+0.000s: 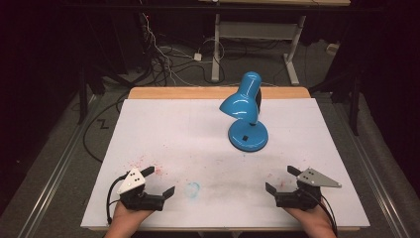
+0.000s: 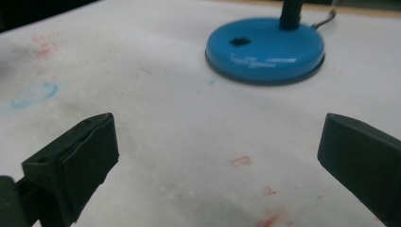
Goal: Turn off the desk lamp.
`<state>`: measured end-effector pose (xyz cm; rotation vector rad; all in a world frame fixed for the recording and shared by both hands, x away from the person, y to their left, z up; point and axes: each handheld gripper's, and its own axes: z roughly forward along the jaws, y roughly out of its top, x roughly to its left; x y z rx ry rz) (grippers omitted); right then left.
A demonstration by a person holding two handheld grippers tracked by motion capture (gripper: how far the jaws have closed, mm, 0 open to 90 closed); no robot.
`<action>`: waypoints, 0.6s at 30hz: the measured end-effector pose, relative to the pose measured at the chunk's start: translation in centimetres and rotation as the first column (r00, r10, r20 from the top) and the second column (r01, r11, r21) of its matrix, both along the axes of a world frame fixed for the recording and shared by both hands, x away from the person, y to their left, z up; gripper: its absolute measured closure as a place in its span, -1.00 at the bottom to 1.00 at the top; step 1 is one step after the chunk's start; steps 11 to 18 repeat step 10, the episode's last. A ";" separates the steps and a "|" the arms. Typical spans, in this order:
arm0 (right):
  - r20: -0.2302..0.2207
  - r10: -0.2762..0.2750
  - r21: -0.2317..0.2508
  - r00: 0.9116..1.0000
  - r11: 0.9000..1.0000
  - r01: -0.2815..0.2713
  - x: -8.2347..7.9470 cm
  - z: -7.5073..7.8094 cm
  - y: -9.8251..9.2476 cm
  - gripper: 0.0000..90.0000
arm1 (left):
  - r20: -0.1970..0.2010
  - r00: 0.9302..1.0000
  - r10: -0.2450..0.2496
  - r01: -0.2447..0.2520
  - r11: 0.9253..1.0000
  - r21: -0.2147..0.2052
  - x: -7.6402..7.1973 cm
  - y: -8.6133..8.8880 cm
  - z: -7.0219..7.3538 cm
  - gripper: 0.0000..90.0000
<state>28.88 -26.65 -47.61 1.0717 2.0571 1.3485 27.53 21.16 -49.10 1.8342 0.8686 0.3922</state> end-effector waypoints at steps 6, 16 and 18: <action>0.053 -0.011 0.002 0.999 1.000 0.011 -0.2 0.5 -0.5 -0.99 | -0.011 1.000 0.004 -0.004 1.000 -0.003 0.2 0.0 -0.1 -1.00; 0.047 -0.021 0.012 0.999 1.000 0.021 -0.1 0.5 -0.9 -0.99 | -0.009 1.000 0.002 -0.002 1.000 0.008 0.2 -0.1 -0.1 -1.00; 0.047 -0.021 0.012 0.999 1.000 0.021 -0.1 0.5 -0.9 -0.99 | -0.009 1.000 0.002 -0.002 1.000 0.008 0.2 -0.1 -0.1 -1.00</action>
